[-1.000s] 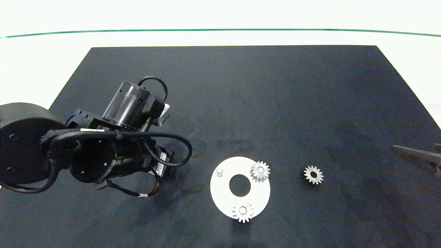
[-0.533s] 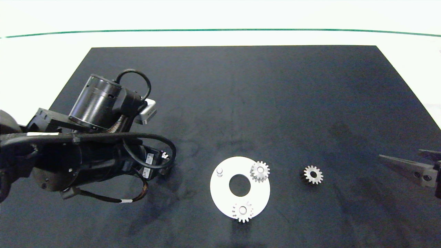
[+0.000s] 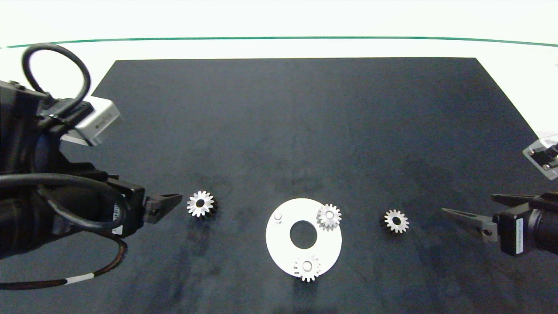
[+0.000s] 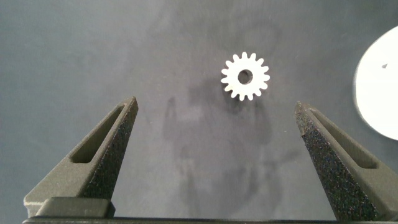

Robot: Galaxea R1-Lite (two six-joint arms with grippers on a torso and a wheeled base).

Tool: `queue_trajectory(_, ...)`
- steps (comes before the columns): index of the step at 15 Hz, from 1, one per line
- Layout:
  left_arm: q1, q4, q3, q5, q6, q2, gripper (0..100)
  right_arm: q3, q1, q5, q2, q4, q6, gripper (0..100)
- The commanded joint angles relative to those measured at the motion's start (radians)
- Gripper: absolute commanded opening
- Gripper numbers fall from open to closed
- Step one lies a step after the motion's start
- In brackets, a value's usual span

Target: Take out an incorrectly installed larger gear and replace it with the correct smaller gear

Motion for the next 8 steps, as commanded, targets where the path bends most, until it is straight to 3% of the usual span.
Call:
queue_trajectory(1, 0.001, 0.004, 0.012, 0.005, -0.003, -0.141, 100, -0.008, 0.064, -0.01, 0.083, -0.046, -0.024, 100)
queue_trajectory(4, -0.001, 0.039, 0.033, 0.005, -0.001, -0.201, 100, -0.011, 0.17, -0.002, 0.127, -0.052, -0.017, 100)
queue_trajectory(8, 0.001, 0.042, 0.035, 0.005, 0.002, -0.248, 100, -0.009, 0.205, -0.028, 0.204, -0.083, -0.02, 100)
